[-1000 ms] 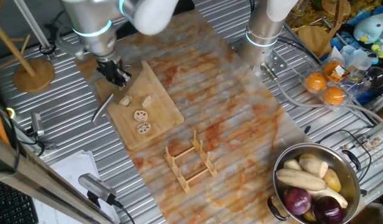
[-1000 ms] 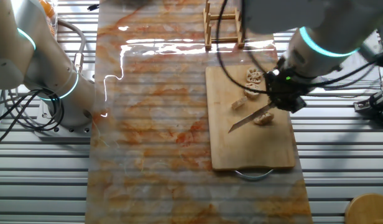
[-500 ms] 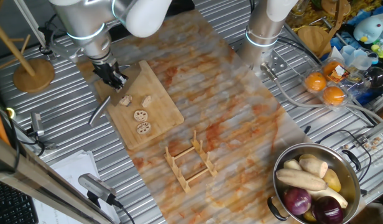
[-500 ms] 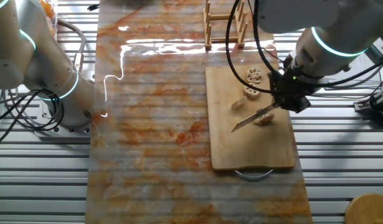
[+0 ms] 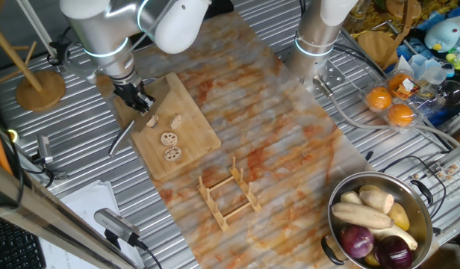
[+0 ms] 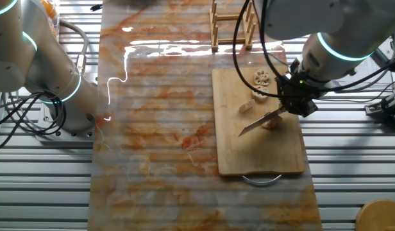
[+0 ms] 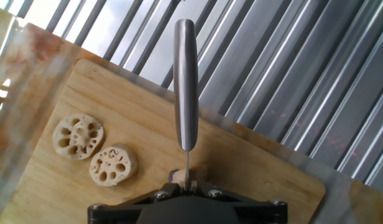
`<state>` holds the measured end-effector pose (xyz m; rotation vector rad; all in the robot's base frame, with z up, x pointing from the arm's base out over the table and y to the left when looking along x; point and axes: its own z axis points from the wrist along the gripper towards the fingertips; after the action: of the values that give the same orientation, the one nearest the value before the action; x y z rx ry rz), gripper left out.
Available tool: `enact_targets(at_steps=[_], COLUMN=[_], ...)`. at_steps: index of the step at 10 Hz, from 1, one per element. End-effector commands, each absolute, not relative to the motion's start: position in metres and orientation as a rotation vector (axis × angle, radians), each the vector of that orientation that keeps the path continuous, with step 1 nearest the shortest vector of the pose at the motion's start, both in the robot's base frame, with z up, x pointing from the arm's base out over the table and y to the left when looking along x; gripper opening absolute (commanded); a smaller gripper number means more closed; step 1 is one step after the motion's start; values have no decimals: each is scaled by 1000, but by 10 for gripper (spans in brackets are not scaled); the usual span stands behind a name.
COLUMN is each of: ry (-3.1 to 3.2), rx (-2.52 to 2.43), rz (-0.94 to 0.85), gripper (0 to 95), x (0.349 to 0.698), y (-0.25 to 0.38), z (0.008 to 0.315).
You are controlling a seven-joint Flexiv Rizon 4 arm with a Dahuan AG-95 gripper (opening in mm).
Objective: Slice the lotus root
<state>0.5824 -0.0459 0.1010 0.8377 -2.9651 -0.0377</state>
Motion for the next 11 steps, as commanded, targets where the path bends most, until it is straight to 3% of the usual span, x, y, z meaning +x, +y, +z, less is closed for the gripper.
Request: enact_targets(at_steps=[1,4,11], ry=[-2962,-2943,-2826], rx=[839,826,796], rz=[-31,-44,8], gripper=[0,0,0], x=[583,582,562], y=[-49,-52,-58], z=[92,70,55])
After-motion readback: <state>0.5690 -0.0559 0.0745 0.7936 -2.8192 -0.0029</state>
